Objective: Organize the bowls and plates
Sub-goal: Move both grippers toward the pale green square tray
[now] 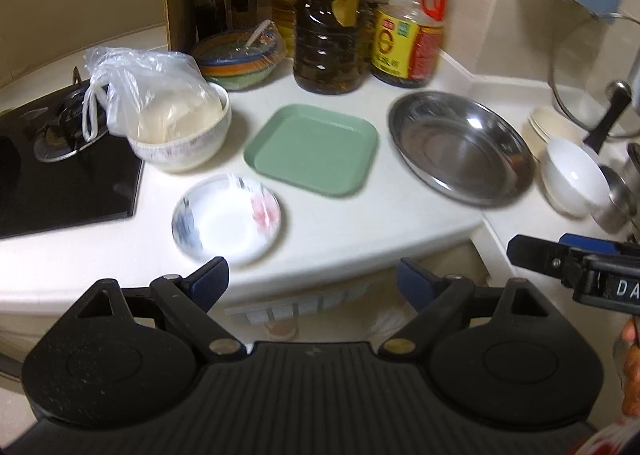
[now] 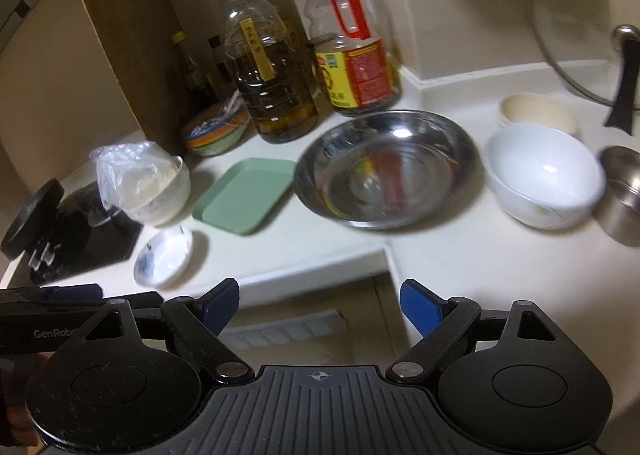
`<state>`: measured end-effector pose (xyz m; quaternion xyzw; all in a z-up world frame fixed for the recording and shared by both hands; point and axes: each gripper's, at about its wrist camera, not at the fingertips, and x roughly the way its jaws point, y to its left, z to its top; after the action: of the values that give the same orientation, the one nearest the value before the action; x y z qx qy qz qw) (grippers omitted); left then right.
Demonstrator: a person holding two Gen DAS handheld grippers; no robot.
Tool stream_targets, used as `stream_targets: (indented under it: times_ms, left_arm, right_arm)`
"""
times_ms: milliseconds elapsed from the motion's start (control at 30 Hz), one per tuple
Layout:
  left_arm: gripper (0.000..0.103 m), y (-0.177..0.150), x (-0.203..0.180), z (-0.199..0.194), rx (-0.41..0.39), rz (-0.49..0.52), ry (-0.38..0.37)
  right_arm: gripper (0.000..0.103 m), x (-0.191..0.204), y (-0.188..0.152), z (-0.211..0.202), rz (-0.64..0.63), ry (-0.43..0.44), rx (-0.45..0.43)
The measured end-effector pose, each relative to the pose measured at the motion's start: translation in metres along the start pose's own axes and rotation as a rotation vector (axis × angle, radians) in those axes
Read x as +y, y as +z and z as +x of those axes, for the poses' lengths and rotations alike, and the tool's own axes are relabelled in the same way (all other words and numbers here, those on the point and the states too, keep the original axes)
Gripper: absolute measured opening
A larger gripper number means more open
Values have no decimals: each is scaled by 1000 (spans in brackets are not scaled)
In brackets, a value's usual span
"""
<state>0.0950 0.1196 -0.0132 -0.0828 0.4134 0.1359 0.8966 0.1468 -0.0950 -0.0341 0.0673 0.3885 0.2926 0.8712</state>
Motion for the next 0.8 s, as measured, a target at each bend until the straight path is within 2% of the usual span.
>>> stream_targets:
  times_ms: [100,167,267,433,500,567,800]
  left_arm:
    - [89,18,15,20,0,2,-2]
    - [89,28,23,31,1,5,-7]
    - [84,42,35,47,5,12,-15]
    - [82,59,50,72,9,17,-21]
    - [74,64,53,81,8,17,-15]
    - [70,68,53,89,2,17,-15]
    - [63,77,53,114,29,32,-26]
  right_arm:
    - [84,9,16,27,-2,14,10]
    - [74,15,26,44,-2,26,20]
    - [66,23,37,68,13,38,40]
    - [60,33,50,100,38,33,57]
    - [55,35,54,112,53,29,65]
    - [50,36,57,123,72,20,77]
    - [48,38,62,150,97,-25,85]
